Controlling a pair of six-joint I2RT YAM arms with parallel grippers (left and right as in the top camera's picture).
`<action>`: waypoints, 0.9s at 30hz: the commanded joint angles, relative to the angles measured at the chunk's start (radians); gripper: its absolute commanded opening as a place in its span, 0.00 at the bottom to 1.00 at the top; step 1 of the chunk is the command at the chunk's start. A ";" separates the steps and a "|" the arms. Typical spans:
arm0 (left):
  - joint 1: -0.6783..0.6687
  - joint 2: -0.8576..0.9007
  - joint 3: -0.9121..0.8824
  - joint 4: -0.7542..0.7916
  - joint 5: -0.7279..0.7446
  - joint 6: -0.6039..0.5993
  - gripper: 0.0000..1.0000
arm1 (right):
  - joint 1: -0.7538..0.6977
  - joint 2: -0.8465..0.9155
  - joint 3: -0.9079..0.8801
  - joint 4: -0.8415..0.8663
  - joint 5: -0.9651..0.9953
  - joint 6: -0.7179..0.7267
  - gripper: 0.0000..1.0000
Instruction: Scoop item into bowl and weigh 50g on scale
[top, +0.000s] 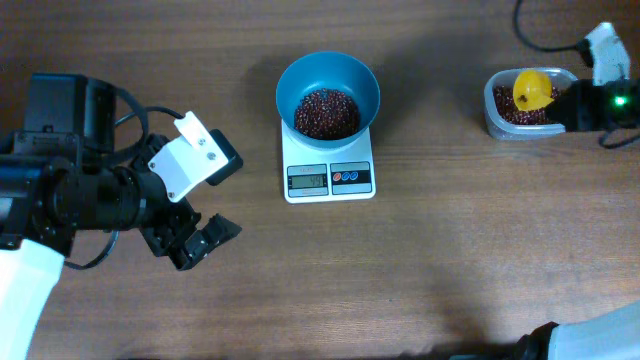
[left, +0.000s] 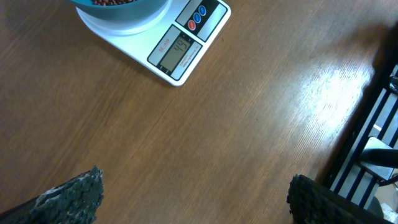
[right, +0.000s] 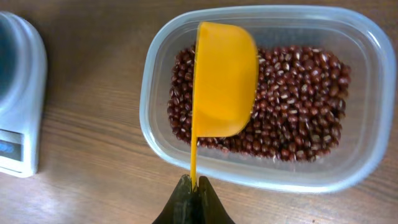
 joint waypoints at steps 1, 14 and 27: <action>0.002 -0.005 0.014 0.002 0.017 -0.009 0.99 | -0.082 0.002 0.004 -0.046 -0.194 0.011 0.04; 0.002 -0.005 0.014 0.002 0.017 -0.009 0.98 | 0.211 -0.054 0.130 -0.059 -0.510 0.041 0.04; 0.002 -0.005 0.014 0.002 0.018 -0.009 0.99 | 0.743 -0.048 0.130 0.107 0.277 -0.141 0.04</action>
